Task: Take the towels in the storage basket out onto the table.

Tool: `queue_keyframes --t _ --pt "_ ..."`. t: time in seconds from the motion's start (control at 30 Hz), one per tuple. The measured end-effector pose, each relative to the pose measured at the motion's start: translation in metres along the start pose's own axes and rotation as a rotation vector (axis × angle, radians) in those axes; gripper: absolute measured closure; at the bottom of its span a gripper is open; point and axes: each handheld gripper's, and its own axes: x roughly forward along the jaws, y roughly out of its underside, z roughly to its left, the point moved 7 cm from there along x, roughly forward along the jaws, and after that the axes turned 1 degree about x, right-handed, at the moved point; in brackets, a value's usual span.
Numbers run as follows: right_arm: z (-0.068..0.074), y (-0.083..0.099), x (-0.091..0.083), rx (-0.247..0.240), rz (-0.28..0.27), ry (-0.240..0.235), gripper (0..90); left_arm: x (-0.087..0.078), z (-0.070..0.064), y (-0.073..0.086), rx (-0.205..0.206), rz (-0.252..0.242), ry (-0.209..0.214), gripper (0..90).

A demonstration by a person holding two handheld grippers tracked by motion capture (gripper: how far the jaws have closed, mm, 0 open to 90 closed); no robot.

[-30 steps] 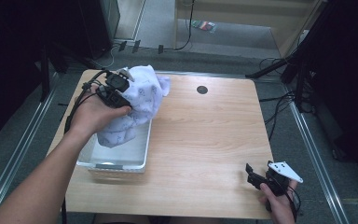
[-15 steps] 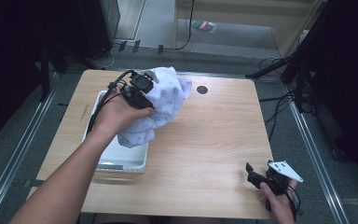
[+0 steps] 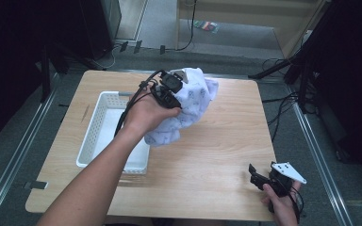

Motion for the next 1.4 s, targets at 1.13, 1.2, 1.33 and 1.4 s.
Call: queue_keyframes --t 1.13,1.2,1.33,1.4 --pt "0.0 0.0 0.0 0.006 -0.002 -0.003 13.9 0.128 -0.063 0.008 -0.032 0.072 0.201 55.7" --pt "-0.001 0.0 0.0 0.005 -0.002 -0.002 13.9 0.131 -0.064 0.011 -0.03 0.086 0.186 49.7" --pt "0.0 0.0 0.0 0.004 -0.001 -0.005 13.9 0.128 -0.064 0.011 -0.058 0.08 0.198 17.6" --pt "0.0 0.0 0.0 0.005 -0.002 -0.005 13.9 0.125 -0.063 0.012 -0.061 0.088 0.19 0.0"
